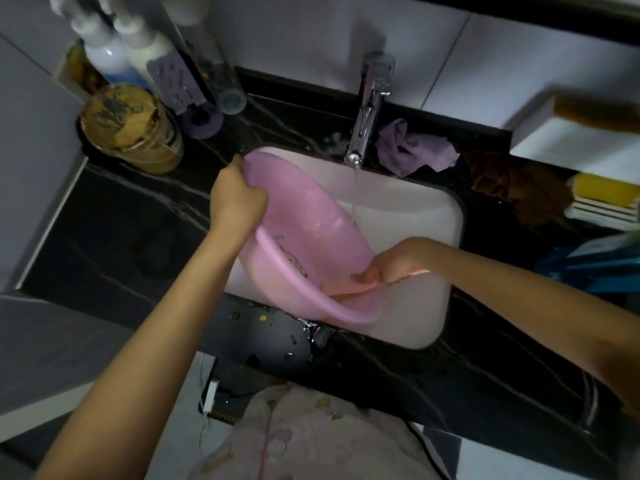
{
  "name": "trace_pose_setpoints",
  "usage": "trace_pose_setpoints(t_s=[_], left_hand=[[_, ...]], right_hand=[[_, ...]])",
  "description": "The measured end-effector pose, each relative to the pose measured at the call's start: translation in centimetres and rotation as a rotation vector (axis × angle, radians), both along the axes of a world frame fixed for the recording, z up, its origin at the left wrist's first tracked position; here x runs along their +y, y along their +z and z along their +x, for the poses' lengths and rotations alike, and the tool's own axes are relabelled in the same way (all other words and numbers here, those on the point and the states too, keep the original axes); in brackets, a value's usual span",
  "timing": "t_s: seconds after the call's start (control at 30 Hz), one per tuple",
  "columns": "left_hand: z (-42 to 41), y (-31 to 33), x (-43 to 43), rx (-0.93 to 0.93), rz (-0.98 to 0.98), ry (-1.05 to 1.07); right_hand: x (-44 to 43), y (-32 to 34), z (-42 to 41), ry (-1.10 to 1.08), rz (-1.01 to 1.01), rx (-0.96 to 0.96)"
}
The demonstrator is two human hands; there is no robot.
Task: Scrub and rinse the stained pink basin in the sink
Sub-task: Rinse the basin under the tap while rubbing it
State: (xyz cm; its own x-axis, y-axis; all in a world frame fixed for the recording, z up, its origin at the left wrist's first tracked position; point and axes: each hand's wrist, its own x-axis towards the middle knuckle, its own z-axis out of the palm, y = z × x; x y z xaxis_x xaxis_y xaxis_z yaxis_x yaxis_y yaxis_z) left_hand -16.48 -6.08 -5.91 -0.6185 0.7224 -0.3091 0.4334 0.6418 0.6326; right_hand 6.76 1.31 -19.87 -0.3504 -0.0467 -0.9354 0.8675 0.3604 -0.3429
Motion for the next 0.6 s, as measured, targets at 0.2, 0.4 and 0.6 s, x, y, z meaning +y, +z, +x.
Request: trace_pose_setpoints(t_s=[0.2, 0.4, 0.6], left_hand=[[0.1, -0.2, -0.1, 0.008, 0.024, -0.009], [-0.5, -0.3, -0.3, 0.023, -0.002, -0.058], [-1.5, -0.6, -0.9, 0.053, -0.024, -0.080]], right_hand=[[0.3, 3.3, 0.0, 0.017, -0.487, -0.021], [3.0, 0.1, -0.7, -0.137, 0.044, -0.046], [4.2, -2.8, -4.0, -0.597, 0.400, 0.148]])
